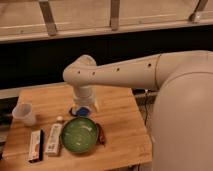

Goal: Pick up the ceramic bowl

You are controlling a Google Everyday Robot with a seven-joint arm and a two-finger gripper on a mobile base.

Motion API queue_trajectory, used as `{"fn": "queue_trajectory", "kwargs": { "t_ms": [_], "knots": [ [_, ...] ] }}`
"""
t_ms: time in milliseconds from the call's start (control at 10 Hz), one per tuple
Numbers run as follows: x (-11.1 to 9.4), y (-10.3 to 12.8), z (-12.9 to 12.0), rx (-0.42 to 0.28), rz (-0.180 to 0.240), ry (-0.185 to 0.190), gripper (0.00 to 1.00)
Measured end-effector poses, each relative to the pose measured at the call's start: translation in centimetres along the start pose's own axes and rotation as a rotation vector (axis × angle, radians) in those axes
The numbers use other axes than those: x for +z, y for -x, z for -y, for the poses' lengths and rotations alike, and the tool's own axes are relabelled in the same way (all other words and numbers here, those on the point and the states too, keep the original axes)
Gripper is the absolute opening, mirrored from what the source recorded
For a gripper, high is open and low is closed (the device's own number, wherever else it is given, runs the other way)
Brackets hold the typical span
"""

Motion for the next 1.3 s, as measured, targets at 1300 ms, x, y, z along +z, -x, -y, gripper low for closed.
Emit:
{"fn": "queue_trajectory", "kwargs": {
  "t_ms": [1300],
  "knots": [
    [9.5,-2.9,0.9,0.039,-0.152,0.034,0.65]
  ]
}}
